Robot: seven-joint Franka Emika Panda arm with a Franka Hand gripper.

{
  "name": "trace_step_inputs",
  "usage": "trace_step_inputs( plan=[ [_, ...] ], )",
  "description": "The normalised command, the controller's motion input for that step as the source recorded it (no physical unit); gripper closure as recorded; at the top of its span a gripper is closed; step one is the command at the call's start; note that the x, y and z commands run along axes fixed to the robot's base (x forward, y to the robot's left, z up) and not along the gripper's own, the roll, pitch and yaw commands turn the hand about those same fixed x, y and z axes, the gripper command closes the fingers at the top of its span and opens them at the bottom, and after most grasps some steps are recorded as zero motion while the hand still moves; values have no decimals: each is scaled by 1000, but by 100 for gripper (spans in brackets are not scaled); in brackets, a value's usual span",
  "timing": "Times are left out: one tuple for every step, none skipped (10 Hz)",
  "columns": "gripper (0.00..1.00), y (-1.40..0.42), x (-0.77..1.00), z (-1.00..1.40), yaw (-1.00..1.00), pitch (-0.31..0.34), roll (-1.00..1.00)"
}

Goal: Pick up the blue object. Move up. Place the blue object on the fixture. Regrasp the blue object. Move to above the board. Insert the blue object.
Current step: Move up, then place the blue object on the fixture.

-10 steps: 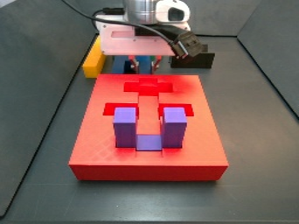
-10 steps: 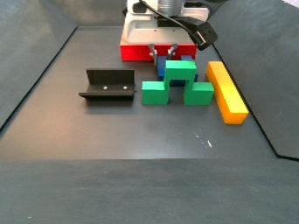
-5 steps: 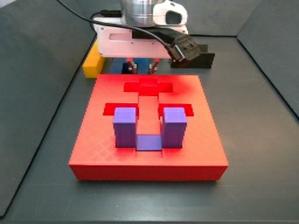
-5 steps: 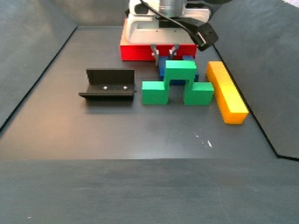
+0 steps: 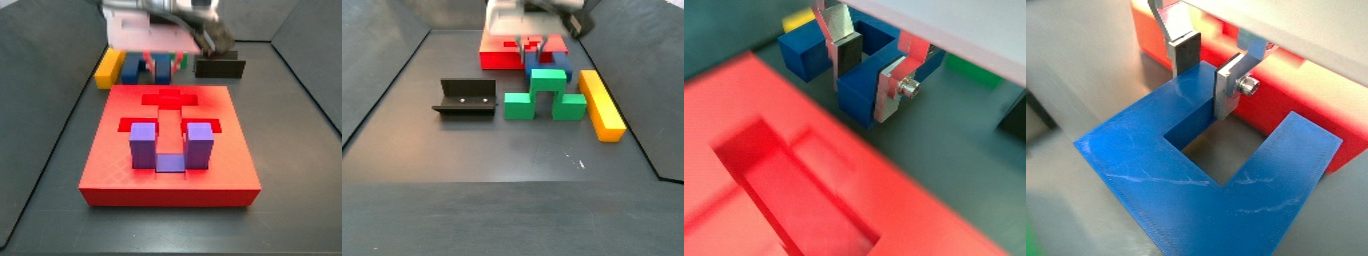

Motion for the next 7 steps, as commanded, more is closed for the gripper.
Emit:
trace_step_inputs(
  plan=[
    [100,26,-2,220,13,-35,-44],
    [100,-31,-66,-189,0,0,11],
    [100,-26,-11,-180,0,0,0],
    [100,-40,-11,-171,0,0,14],
    [100,-37,-51,-183,0,0,11],
    [100,-26,0,-160,0,0,0],
    [100,0,0,31,0,0,-31]
  ],
)
